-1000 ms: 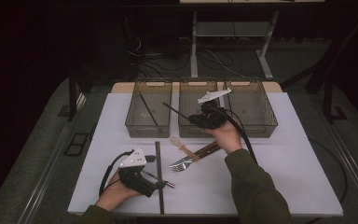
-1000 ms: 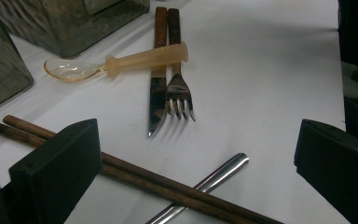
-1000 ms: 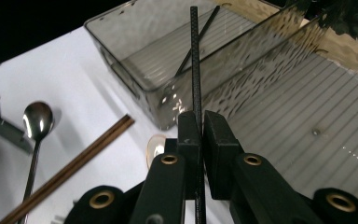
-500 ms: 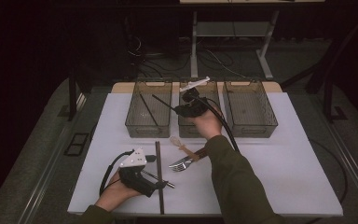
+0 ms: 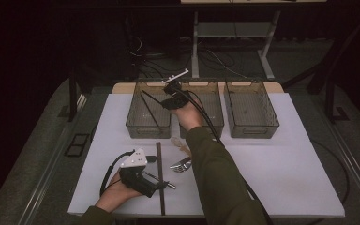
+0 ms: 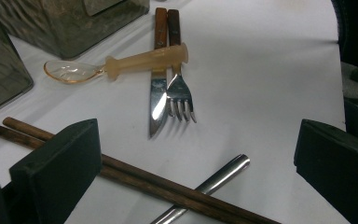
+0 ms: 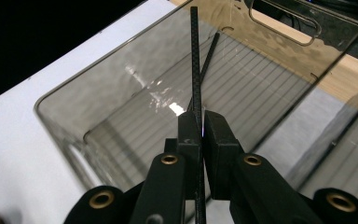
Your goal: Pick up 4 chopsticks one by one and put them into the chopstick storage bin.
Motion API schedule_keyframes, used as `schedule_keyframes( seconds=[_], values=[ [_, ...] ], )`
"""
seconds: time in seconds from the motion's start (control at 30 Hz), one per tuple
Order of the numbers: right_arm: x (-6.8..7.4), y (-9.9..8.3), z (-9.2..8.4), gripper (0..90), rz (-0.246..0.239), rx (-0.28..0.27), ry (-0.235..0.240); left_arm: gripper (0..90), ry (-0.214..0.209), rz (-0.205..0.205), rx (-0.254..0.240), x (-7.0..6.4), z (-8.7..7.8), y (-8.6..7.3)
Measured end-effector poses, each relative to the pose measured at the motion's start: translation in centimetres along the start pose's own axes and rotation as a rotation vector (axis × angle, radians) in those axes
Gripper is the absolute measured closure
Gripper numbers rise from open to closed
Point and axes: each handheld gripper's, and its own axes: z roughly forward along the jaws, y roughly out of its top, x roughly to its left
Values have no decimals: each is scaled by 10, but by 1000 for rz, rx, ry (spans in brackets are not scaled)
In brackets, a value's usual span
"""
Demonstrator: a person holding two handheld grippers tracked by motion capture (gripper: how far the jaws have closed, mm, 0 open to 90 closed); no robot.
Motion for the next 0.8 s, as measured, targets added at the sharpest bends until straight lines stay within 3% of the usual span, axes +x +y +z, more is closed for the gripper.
schedule_keyframes(
  seconds=[0.4,0.67,0.8],
  values=[
    [6,15,37,851,31,32,-29,0,-8,-11,-11,0,0,0],
    [5,18,53,849,82,39,-16,0,-9,-14,-15,0,0,0],
    [10,21,58,840,68,38,-9,0,-7,-6,-11,1,-1,0]
  ],
)
